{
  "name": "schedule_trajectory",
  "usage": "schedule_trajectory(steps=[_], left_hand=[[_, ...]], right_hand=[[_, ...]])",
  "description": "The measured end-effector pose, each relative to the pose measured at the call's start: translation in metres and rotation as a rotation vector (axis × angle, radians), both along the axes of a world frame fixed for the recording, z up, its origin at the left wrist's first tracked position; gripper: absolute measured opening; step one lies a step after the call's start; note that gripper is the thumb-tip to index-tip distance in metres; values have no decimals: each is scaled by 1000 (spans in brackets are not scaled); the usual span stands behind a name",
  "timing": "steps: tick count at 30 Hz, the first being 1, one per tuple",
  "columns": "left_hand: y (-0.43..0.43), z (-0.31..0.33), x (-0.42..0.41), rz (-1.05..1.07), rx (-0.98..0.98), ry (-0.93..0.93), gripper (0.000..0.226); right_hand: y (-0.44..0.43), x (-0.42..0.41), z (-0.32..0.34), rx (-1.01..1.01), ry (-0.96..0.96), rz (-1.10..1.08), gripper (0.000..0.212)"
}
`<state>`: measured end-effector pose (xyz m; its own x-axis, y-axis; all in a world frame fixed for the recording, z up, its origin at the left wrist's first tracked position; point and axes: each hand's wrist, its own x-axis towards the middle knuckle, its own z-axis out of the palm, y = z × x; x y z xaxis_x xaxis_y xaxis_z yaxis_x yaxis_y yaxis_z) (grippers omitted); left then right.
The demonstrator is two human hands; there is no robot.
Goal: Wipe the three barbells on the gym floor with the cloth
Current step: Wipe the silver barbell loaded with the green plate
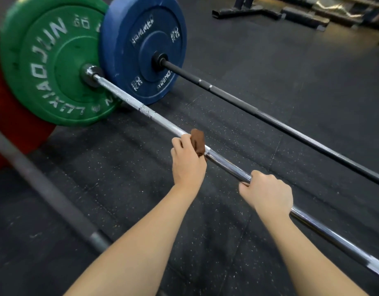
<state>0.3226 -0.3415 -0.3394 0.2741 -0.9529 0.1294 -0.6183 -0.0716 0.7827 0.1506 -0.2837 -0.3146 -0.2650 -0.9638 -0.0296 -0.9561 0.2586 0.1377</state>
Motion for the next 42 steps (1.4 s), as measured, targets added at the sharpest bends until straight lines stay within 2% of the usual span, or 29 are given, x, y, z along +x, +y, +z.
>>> schedule_trajectory(steps=[4, 7, 10, 11, 14, 18, 23, 28, 34, 37, 40, 42], left_hand=[[7, -1, -10, -56, 1, -13, 49], [7, -3, -11, -68, 6, 2, 51], [5, -5, -10, -63, -2, 26, 50], [5, -5, -9, -62, 1, 37, 49], [-3, -5, -5, -57, -1, 55, 42], [-13, -5, 1, -17, -42, 54, 38], [-52, 1, 35, 179, -7, 48, 36], [-68, -4, 56, 85, -45, -115, 36], [-63, -8, 54, 116, -95, -84, 38], [-59, -7, 56, 89, -115, -43, 48], [-57, -9, 58, 16, -153, -118, 68], [-57, -11, 61, -8, -160, -184, 68]], right_hand=[[-7, 3, 10, 81, -75, -31, 30], [-29, 23, 20, 123, -64, 53, 38], [-55, 46, 17, 90, -278, 136, 25], [-62, 53, 13, 93, -293, 194, 19], [-71, 65, 3, 67, -224, 258, 8], [-72, 67, -3, 22, -159, 230, 15], [-70, 70, -2, 28, -138, 232, 22], [-70, 71, -2, 11, -106, 218, 26], [-67, 73, 0, -1, -96, 198, 26], [-66, 74, 1, -19, -81, 193, 27], [-66, 73, 1, -27, -71, 185, 27], [-66, 74, 1, -20, -73, 169, 27]])
